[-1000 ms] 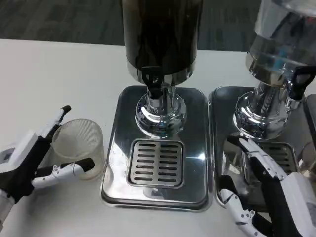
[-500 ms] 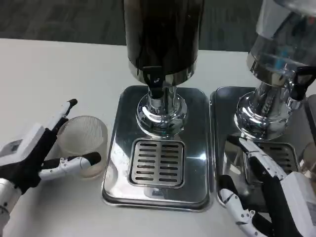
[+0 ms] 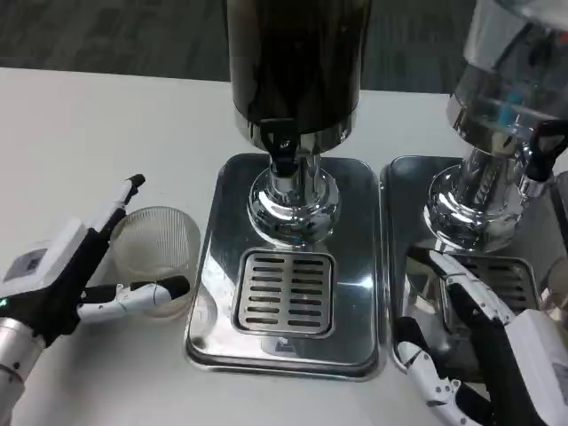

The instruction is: Grasp the cup under the faucet to collect the drink, then remove the cup.

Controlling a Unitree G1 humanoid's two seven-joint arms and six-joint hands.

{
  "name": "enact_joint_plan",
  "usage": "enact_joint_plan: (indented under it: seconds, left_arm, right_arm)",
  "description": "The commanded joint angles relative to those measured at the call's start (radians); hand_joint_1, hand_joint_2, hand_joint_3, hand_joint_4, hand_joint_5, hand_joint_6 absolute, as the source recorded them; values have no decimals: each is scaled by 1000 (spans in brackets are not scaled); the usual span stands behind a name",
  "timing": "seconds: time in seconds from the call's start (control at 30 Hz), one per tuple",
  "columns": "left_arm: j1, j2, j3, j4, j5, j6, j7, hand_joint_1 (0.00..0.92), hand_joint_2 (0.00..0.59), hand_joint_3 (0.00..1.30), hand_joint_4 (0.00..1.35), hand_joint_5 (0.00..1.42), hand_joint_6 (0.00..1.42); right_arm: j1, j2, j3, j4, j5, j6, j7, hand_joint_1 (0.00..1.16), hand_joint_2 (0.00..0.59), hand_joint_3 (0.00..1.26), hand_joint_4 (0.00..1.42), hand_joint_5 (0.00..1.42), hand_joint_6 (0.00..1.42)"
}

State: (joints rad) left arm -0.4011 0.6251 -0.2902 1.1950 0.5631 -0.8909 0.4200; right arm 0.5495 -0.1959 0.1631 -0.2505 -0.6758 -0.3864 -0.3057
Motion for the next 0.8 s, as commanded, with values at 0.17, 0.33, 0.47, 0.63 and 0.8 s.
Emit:
enact_joint_plan:
  seconds: [0.17,0.33,0.47,0.63,0.8]
  left_arm:
    - [26,-27,-7,7,3,-24,51,291,101,229,285,502,640]
    - [29,-35,-5,13,-3,-24,55,341,137,514,593,857,1075]
    - [36,-35,-1,11,-5,-29,76,341,141,563,651,915,1148]
    - [46,-31,1,8,-3,-32,105,348,151,602,692,961,1204]
    - [62,-22,7,2,-5,-42,138,348,153,621,715,990,1242]
  right_arm:
    - [-1,-8,-13,-28,15,2,10,270,380,188,143,158,208]
    - [8,-11,-20,-34,20,-1,13,270,380,187,161,158,213]
    - [6,-10,-20,-34,24,-3,18,270,380,183,163,158,207]
    - [2,-11,-19,-32,26,-5,22,270,380,180,170,158,200]
    - [8,-13,-19,-34,28,-6,24,270,380,178,174,158,183]
